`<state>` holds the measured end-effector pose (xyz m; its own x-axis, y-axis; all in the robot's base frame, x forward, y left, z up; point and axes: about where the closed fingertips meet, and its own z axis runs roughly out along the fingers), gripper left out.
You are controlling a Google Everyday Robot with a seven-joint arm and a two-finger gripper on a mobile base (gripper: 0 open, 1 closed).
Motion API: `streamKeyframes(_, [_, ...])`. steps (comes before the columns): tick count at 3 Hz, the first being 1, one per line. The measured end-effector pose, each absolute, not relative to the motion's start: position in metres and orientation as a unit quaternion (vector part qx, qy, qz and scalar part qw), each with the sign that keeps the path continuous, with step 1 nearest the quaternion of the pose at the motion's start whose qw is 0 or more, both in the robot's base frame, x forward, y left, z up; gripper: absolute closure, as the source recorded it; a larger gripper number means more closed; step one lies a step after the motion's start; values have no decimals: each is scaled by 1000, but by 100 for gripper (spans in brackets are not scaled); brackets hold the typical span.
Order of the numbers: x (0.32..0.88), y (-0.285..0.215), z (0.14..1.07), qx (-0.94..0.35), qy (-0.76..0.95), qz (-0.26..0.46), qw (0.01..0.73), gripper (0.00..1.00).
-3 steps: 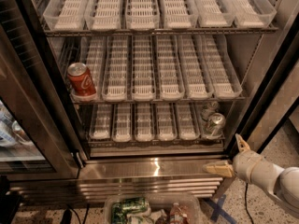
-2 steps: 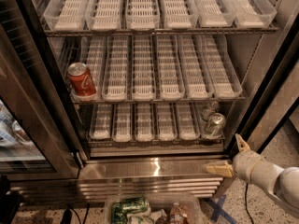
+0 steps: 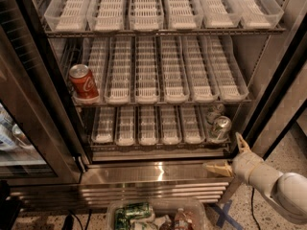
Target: Pick 7up can from bottom shelf of fridge
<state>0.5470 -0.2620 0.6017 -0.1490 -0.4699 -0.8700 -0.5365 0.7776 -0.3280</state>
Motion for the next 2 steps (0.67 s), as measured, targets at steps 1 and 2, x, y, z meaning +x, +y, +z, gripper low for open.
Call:
streamKeyframes(1, [554,-263,604,-331,747,15,576,15])
streamKeyframes(2, [559,-266,605,-328,740,-1,587,20])
